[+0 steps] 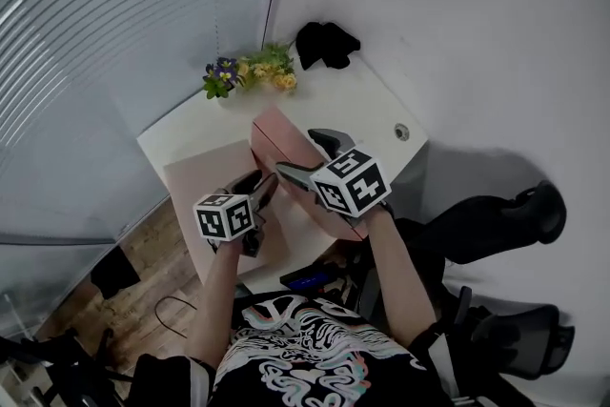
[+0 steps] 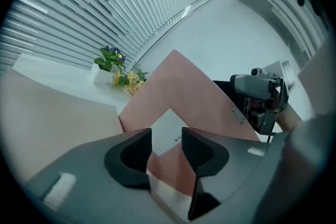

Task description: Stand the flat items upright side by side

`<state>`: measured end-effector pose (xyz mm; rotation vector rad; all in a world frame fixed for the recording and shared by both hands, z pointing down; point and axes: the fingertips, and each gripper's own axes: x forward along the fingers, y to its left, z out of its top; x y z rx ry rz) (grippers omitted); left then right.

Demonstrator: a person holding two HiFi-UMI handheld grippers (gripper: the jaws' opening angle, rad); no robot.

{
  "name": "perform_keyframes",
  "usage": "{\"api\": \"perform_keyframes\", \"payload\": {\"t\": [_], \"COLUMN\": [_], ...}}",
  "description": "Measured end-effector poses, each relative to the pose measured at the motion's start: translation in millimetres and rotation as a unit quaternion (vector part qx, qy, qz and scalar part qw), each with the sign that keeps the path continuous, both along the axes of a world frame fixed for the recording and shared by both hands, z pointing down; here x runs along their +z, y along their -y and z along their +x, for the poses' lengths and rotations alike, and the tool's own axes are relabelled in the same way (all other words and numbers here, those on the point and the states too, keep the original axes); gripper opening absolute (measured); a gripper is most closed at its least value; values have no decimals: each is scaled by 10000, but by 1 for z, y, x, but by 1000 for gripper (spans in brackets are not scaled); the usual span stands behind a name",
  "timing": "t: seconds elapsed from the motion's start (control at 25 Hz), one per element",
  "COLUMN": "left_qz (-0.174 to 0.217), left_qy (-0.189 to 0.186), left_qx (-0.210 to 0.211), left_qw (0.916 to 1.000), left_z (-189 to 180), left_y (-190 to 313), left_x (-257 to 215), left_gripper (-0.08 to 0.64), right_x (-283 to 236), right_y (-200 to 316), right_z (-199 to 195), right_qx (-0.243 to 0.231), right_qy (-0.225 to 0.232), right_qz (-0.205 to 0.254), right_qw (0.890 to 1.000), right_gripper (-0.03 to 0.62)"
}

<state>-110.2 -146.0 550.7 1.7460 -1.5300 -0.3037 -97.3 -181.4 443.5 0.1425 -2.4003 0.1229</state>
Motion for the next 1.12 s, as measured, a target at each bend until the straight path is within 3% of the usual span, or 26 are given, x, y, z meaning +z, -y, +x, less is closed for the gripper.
{"api": "perform_keyframes", "payload": {"t": [0.36, 0.56, 0.68, 1.12], "left_qz": [119, 247, 223, 192], "left_qy": [-239, -338, -352, -403], "left_qx": [-143, -153, -104, -46], "left_qw": [9995, 9990, 9991, 9990], "left_z": [-19, -22, -20, -18], "left_y": [2, 4, 6, 11], "left_x": [5, 1, 2, 3], "left_gripper": [179, 181, 179, 179], "right_x": [14, 31, 38, 38], "right_y": [11, 14, 15, 22], "right_z": [-31, -30, -29, -27], "right_qx": [-132, -142, -64, 47], "right_qy": [-458, -1030, -1337, -1349], "right_qz": [-28, 99, 172, 133], "right_qw": [9989, 9945, 9908, 9908], "right_gripper": [377, 376, 324, 321]}}
